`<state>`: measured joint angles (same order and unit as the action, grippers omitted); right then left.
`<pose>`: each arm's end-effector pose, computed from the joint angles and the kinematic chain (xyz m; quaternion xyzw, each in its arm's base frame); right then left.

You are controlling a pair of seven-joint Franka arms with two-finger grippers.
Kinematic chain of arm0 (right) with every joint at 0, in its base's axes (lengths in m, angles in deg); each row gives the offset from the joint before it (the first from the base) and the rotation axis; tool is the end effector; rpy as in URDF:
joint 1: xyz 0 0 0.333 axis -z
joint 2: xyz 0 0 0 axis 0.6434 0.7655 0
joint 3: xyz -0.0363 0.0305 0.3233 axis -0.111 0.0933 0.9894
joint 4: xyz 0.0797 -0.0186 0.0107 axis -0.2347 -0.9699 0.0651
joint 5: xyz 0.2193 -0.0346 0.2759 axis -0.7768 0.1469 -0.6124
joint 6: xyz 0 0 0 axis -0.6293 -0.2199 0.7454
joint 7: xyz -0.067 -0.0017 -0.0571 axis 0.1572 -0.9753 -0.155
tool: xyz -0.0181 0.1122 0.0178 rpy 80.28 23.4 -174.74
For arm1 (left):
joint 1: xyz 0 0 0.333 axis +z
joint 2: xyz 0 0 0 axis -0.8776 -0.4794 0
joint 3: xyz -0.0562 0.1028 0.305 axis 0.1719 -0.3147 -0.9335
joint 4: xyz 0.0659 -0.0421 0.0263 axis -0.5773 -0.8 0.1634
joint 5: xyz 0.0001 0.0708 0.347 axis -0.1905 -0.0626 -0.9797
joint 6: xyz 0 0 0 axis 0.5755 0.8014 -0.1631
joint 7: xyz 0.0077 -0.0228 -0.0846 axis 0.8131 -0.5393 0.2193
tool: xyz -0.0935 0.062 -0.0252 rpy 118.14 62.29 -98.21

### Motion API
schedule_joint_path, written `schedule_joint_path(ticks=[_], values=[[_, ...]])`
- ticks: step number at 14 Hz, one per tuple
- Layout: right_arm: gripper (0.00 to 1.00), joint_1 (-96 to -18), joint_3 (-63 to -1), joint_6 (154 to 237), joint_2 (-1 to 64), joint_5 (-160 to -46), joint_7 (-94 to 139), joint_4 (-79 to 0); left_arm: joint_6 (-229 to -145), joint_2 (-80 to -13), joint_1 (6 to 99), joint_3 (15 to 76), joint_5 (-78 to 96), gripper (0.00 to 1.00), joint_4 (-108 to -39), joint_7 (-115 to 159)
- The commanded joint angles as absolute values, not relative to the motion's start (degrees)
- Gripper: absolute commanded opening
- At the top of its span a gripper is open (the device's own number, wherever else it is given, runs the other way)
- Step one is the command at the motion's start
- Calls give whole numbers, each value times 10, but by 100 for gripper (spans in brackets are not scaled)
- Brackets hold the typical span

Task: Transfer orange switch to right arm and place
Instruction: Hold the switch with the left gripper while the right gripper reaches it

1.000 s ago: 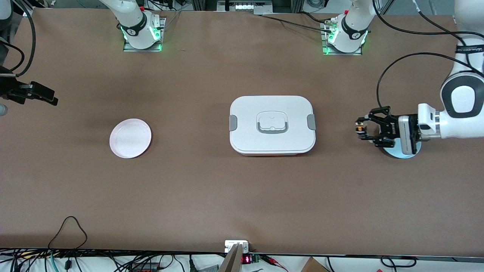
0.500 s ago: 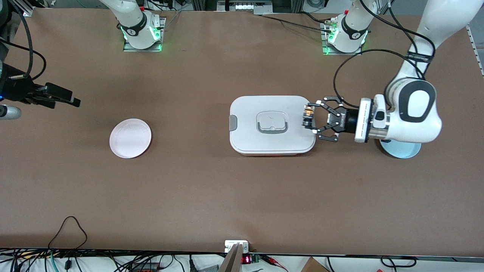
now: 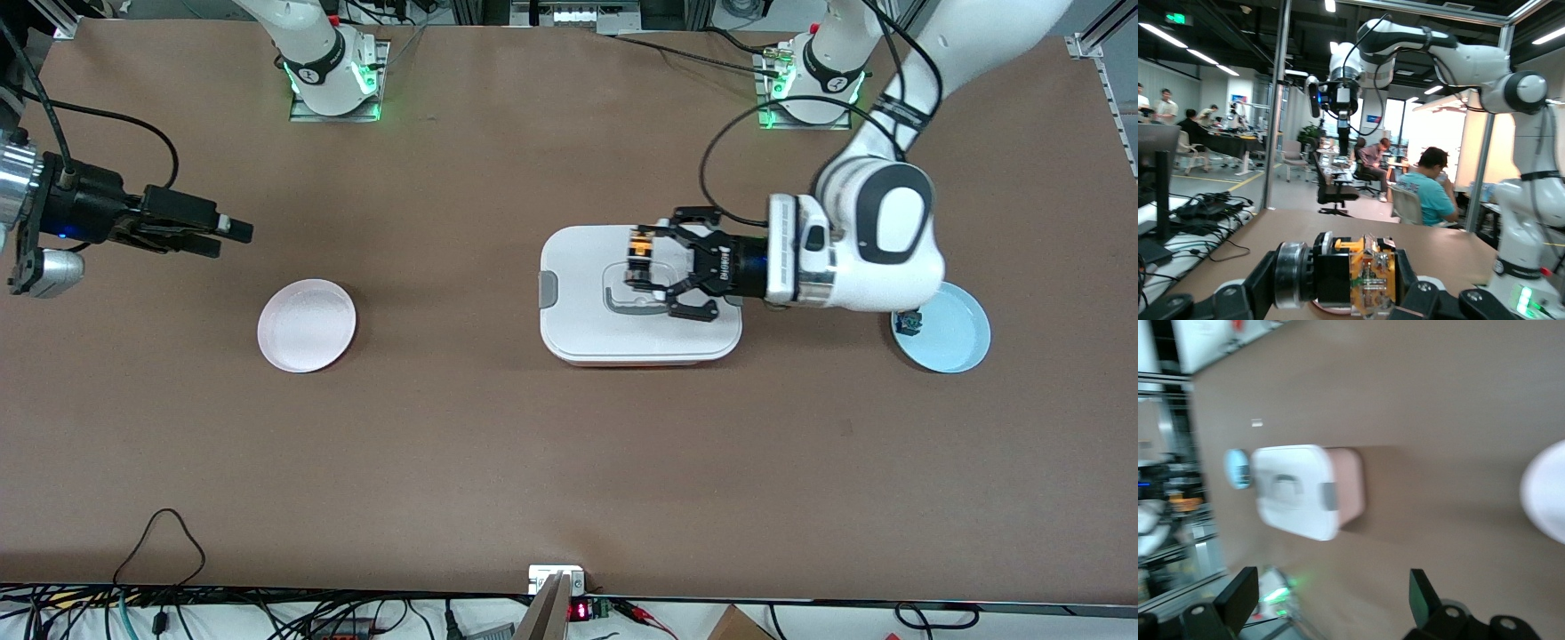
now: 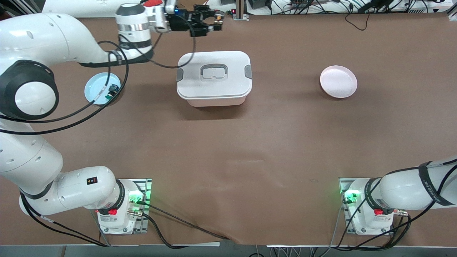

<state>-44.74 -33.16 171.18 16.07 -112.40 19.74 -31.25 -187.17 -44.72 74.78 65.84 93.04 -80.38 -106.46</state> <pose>0.5581 0.0695 0.5845 -0.9197 0.0277 0.0461 0.3890 0.5576 -0.2792 0.4270 0.5289 -0.4638 0.4726 0.5309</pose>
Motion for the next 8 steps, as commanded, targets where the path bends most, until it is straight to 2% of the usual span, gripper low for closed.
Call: schedule_joint_path(ticks=[1, 4, 8], values=[[100, -464, -332, 1715, 156, -1269, 213, -356, -1937, -450, 690, 667, 1023, 18, -797, -1104], [100, -505, -331, 1715, 157, -1414, 241, -422, -1987, -450, 648, 667, 1088, 18, -796, -1134], [100, -537, -331, 1724, 166, -1466, 387, -490, -1993, -450, 641, 668, 1093, 19, -796, -1134]])
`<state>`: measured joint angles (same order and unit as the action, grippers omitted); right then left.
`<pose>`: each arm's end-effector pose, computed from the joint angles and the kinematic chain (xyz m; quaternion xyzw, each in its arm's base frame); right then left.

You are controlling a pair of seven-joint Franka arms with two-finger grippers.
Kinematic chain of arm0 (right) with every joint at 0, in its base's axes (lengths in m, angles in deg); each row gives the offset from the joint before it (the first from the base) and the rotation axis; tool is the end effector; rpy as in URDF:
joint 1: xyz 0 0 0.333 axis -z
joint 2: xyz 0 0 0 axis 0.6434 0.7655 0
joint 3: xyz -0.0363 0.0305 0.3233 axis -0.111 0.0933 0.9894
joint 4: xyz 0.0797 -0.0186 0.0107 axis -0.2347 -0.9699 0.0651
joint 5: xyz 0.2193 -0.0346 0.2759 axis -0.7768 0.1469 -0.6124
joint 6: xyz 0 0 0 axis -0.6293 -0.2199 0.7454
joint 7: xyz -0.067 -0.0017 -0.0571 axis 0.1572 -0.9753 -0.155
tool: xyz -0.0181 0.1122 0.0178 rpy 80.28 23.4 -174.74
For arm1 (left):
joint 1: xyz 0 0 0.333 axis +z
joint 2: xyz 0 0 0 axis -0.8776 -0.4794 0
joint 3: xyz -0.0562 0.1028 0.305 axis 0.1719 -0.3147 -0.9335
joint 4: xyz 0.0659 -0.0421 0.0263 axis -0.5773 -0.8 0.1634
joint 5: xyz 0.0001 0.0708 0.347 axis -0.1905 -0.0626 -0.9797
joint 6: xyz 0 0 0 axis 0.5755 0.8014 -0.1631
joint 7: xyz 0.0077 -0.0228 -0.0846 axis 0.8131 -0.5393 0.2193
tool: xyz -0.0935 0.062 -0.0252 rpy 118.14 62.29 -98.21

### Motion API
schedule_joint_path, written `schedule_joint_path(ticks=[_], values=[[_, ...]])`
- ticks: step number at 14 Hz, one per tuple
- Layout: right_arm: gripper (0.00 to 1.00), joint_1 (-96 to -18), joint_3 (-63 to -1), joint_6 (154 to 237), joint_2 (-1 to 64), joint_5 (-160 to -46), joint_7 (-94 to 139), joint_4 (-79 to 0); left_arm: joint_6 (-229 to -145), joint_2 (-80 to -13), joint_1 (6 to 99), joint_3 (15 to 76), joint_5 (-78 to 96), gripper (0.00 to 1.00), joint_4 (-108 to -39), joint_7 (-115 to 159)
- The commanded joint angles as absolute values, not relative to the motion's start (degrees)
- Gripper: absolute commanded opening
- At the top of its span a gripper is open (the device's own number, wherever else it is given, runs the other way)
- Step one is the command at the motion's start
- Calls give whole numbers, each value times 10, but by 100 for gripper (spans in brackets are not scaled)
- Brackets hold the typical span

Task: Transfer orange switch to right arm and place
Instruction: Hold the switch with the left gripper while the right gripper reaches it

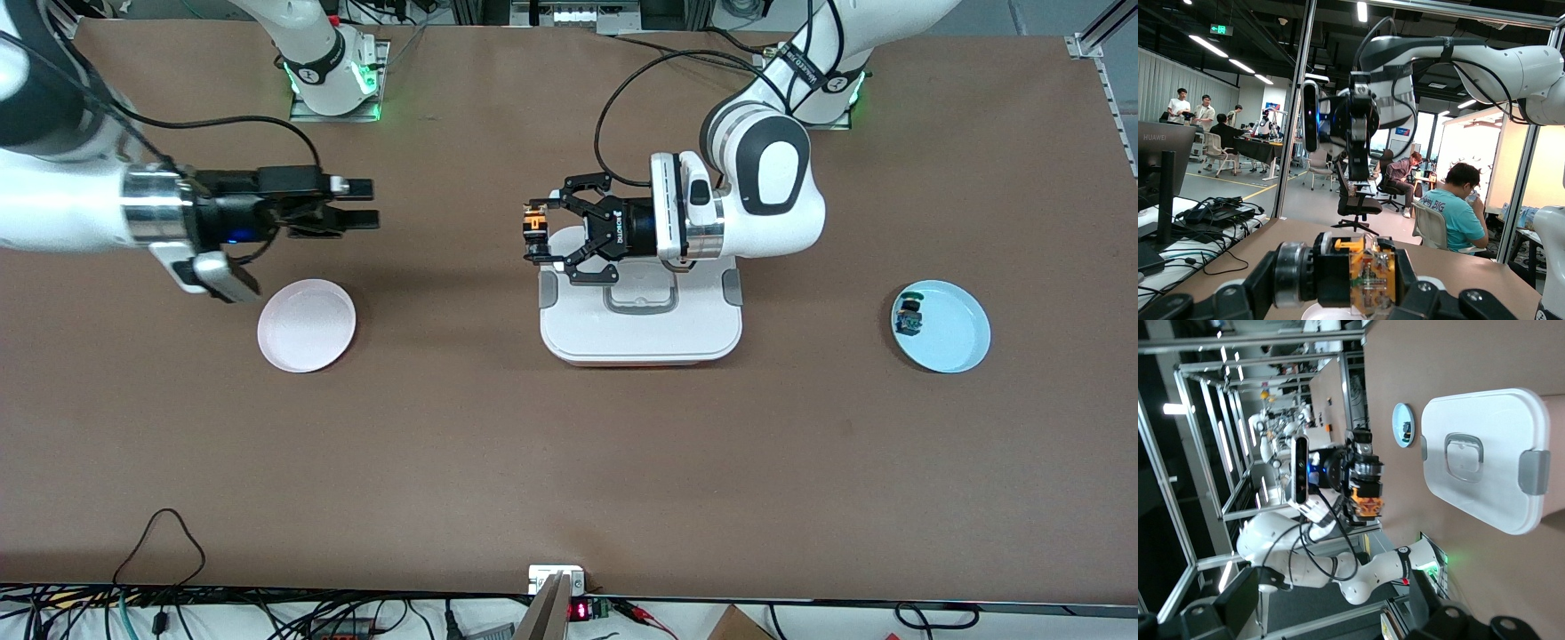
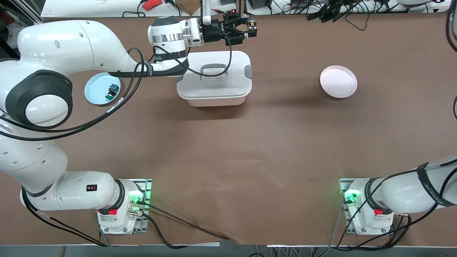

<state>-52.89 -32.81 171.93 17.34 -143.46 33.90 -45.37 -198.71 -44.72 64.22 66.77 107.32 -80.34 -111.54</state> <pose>0.5373 0.1776 0.5178 -0.7821 -0.0184 0.0966 0.6153 0.5175 -0.3672 0.4229 0.5535 -0.4193 0.4887 0.5282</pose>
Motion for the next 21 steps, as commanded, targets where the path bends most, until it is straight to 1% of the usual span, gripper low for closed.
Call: schedule_joint_path(ticks=[1, 3, 8, 10, 14, 21], values=[[100, -541, -331, 1724, 168, -1485, 391, -504, -1993, -449, 641, 669, 1095, 19, -796, -1134], [100, -549, -331, 1721, 184, -1520, 403, -518, -1993, -449, 637, 669, 1100, 19, -796, -1134], [100, -594, -331, 1725, 234, -1592, 461, -517, -1993, -450, 634, 669, 1106, 19, -796, -1134], [100, -609, -331, 1730, 245, -1614, 463, -516, -1994, -449, 633, 669, 1110, 19, -796, -1134], [100, -640, -331, 1752, 254, -1648, 461, -511, -1993, -450, 630, 669, 1113, 19, -796, -1134], [100, -666, -331, 1772, 255, -1680, 455, -509, -1994, -450, 629, 669, 1116, 19, -796, -1134]])
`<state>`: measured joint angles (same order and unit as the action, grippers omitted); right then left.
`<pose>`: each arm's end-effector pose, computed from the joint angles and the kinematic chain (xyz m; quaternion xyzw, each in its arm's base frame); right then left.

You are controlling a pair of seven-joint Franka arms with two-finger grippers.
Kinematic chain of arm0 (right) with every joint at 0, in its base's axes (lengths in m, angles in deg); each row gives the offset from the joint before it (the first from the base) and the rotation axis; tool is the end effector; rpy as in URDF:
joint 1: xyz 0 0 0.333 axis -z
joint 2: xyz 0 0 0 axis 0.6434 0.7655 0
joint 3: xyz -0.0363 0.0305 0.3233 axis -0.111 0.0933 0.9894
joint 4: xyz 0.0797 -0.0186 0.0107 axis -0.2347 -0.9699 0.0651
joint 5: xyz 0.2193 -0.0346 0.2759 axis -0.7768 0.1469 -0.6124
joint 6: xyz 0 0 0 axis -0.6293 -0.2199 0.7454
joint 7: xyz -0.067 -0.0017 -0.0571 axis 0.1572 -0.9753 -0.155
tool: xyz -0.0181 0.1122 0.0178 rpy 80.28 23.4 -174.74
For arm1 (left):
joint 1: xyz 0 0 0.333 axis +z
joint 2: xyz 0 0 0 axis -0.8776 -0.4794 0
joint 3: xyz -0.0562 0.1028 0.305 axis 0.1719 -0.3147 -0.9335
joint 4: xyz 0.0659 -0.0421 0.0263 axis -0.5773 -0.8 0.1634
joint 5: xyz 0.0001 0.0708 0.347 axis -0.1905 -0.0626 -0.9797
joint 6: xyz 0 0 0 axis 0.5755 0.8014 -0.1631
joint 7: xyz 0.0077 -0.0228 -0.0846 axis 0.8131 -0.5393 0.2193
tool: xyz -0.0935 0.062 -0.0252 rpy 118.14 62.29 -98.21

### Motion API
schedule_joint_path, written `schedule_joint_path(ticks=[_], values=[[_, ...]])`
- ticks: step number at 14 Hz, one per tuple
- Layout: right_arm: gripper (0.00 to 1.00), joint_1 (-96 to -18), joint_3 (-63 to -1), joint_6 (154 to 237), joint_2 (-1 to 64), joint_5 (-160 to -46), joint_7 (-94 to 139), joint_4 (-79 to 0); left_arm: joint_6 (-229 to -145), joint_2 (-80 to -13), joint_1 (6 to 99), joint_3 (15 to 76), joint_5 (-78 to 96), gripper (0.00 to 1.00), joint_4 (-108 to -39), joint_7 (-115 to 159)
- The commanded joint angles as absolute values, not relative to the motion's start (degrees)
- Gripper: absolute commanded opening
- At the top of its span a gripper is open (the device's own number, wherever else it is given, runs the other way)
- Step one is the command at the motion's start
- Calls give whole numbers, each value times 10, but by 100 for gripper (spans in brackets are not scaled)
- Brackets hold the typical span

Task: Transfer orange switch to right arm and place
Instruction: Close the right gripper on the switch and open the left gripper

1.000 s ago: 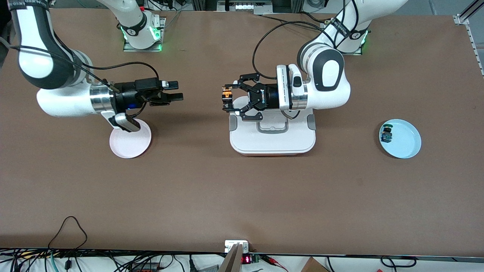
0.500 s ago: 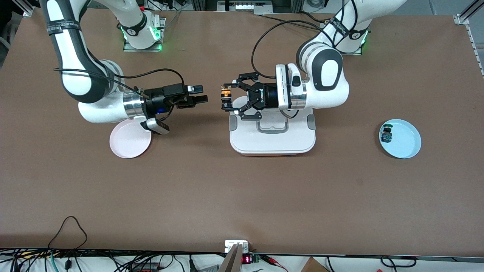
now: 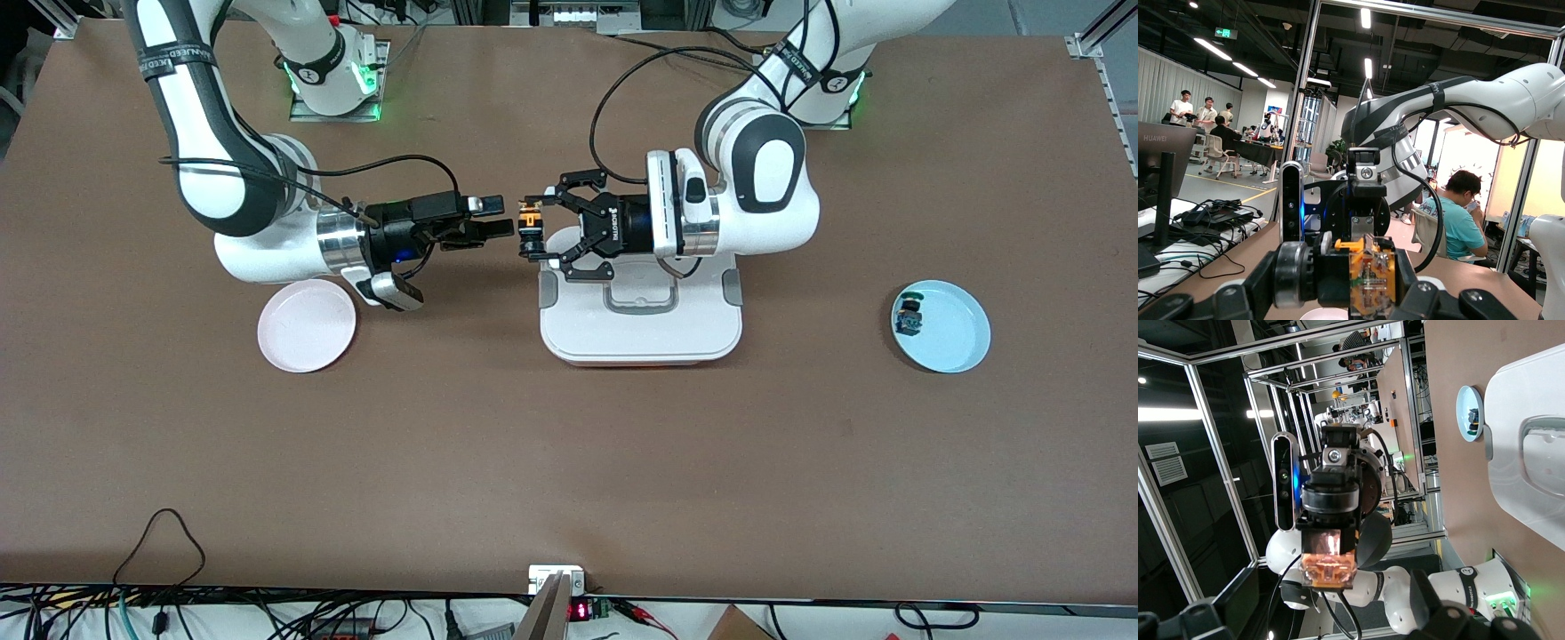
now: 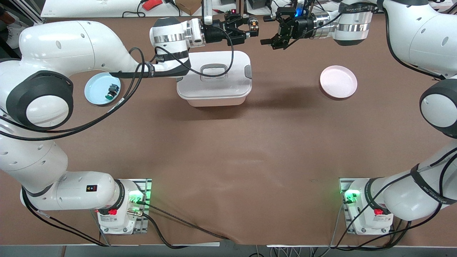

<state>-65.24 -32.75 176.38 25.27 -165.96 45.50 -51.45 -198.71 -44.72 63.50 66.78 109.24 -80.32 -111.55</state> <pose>0.5179 0.2947 0.4254 -0.6921 0.0123 0.1166 0.7122 0.5137 -0.3736 0.4238 0.5540 -0.4077 0.4891 0.5363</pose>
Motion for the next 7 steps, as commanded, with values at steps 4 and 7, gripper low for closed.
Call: schedule_joint_path(ticks=[4, 7], values=[[98, -674, -331, 1781, 256, -1689, 454, -502, -1994, -449, 629, 669, 1116, 19, -796, -1134], [97, -675, -332, 1781, 258, -1689, 455, -501, -1993, -449, 630, 669, 1116, 19, -796, -1134]])
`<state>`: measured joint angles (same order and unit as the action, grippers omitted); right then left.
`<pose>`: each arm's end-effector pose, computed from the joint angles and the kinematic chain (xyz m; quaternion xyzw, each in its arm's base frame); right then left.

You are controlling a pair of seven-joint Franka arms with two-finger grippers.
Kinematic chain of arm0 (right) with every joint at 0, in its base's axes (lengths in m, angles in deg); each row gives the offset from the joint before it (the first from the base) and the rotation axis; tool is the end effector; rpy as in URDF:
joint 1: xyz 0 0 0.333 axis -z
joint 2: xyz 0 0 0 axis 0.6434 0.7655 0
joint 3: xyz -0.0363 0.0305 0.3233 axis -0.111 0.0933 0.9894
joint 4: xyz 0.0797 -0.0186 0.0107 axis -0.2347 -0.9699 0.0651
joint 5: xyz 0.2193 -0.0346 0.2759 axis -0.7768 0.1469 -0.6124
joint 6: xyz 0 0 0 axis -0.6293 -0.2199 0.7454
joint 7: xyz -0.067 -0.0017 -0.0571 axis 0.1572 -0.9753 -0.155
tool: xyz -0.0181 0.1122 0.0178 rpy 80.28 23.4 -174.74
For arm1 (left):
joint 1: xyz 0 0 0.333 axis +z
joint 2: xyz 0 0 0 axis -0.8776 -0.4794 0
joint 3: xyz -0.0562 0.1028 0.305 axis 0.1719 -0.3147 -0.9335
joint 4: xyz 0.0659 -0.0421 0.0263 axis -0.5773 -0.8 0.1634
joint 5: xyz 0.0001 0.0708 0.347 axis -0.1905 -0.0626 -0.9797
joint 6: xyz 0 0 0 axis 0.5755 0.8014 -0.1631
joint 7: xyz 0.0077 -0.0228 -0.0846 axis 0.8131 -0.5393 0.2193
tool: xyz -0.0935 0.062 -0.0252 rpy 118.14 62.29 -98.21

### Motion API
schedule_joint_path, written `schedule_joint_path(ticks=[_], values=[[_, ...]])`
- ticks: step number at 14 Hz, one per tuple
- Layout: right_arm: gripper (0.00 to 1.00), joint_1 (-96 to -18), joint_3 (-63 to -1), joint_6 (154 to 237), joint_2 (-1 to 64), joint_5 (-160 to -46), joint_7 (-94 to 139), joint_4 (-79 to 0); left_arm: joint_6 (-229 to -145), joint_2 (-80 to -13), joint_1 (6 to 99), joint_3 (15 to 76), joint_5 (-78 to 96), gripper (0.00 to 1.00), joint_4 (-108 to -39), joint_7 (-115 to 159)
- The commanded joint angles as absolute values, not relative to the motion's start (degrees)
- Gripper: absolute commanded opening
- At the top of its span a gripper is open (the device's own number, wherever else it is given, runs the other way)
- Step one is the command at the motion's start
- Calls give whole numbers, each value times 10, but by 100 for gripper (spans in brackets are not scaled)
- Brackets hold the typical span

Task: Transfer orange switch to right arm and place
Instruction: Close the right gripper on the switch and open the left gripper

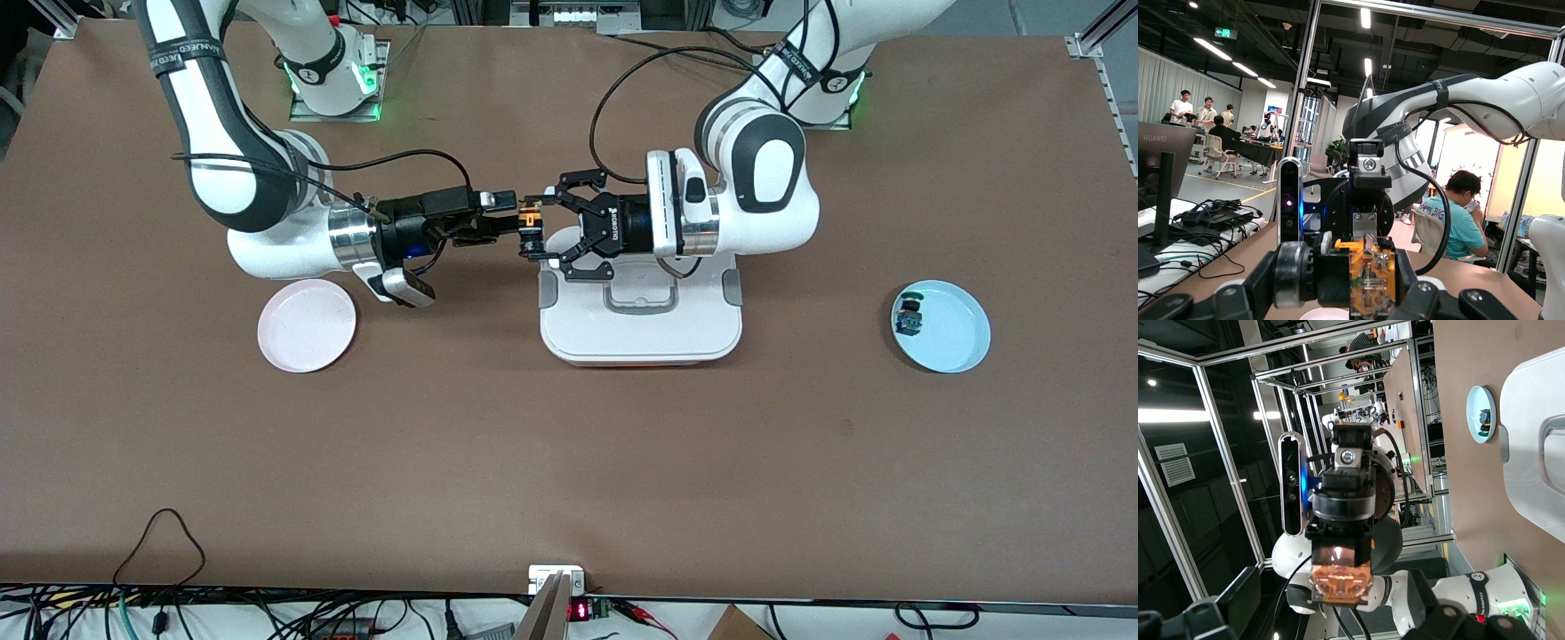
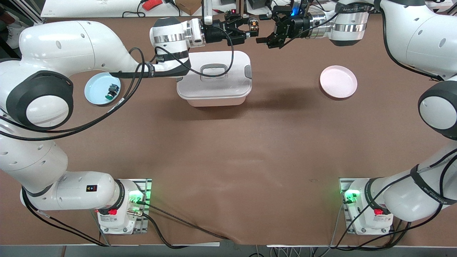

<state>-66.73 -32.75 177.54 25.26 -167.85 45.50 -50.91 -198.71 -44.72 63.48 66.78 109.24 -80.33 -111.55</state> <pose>0.5158 0.3076 0.4306 -0.6866 0.0142 0.1127 0.7181 0.5135 -0.3738 0.4238 0.5540 -0.4078 0.4889 0.5364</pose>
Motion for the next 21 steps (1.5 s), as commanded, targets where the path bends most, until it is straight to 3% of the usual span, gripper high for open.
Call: schedule_joint_path(ticks=[1, 10, 11, 13, 14, 16, 17, 21], values=[[97, -676, -331, 1781, 260, -1688, 455, -501, -1993, -449, 630, 669, 1116, 19, -796, -1134], [88, -684, -332, 1782, 267, -1691, 460, -493, -1993, -449, 630, 669, 1116, 20, -796, -1134], [82, -684, -332, 1781, 268, -1698, 463, -493, -1993, -449, 630, 669, 1116, 20, -796, -1133], [60, -684, -332, 1782, 267, -1701, 463, -493, -1994, -449, 630, 669, 1116, 20, -796, -1134], [25, -683, -332, 1781, 266, -1701, 454, -493, -1994, -448, 631, 669, 1116, 20, -796, -1133], [5, -682, -332, 1783, 265, -1701, 459, -493, -1994, -447, 631, 668, 1114, 20, -795, -1133], [1, -682, -333, 1783, 265, -1701, 456, -492, -1994, -447, 631, 668, 1114, 20, -795, -1133], [0, -682, -333, 1784, 265, -1700, 463, -485, -1994, -447, 631, 668, 1114, 21, -796, -1133]])
